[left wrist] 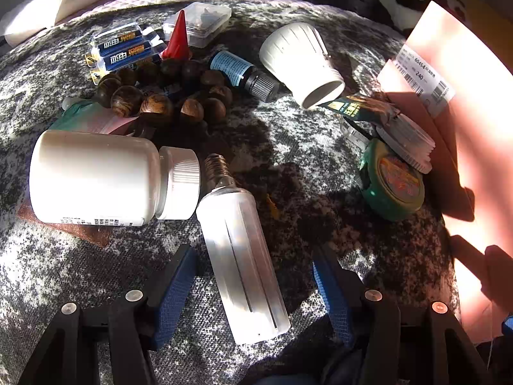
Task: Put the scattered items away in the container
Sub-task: 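Grasp the white bulb with left tool while right tool grasps the blue toy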
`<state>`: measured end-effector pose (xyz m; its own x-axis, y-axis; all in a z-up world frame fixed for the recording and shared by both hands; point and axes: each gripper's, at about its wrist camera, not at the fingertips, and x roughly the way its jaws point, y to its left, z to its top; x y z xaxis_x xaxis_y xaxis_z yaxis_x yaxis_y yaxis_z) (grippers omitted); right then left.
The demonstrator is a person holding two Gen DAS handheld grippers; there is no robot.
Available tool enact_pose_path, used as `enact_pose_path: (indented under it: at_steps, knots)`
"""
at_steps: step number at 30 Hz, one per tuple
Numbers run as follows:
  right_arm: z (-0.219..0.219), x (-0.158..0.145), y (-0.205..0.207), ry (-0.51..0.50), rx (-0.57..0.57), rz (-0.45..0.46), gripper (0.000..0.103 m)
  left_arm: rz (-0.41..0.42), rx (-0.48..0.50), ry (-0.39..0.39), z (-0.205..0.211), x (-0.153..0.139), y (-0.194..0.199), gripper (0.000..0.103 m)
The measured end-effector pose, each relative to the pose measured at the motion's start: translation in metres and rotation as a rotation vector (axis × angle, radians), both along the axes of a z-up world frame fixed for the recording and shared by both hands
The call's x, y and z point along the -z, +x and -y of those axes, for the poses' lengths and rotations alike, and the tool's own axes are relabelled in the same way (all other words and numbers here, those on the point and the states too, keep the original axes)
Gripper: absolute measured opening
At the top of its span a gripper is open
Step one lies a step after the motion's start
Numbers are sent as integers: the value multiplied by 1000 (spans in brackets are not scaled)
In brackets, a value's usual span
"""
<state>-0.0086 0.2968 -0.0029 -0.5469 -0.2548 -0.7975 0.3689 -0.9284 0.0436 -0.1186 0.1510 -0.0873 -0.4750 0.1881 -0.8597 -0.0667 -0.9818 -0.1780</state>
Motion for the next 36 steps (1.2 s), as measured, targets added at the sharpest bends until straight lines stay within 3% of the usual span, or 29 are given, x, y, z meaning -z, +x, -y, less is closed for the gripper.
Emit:
enact_pose_path:
  at_steps: [1, 2, 7, 13, 19, 22, 25, 27, 28, 29, 36]
  knots:
    - [0, 0, 1, 3, -3, 0, 61, -2, 0, -6, -1, 0, -2, 33]
    - [0, 0, 1, 1, -5, 2, 61, 0, 2, -7, 0, -1, -2, 27]
    - [0, 0, -3, -101, -1, 55, 62, -2, 16, -19, 14, -9, 15, 27]
    - [-8, 21, -11, -488, 83, 296, 62, -13, 6, -41, 50, -18, 42, 28]
    - [-11, 52, -24, -583, 267, 396, 63, -33, -15, -42, 74, -27, 54, 28]
    - [-11, 67, -34, -621, 346, 423, 64, -43, -11, -45, 79, -29, 54, 28]
    - [-1, 70, -47, -601, 353, 396, 64, -38, -16, -29, 82, -27, 53, 28]
    - [10, 68, -57, -566, 320, 364, 55, -33, -21, -17, 84, -26, 53, 28]
    - [16, 69, -61, -555, 297, 358, 36, -30, -23, -11, 85, -25, 52, 28]
    - [23, 70, -65, -545, 276, 352, 23, -28, -26, -5, 86, -24, 52, 28]
    - [69, 38, -62, -472, 91, 229, 23, -35, -54, 36, 102, -29, 58, 28]
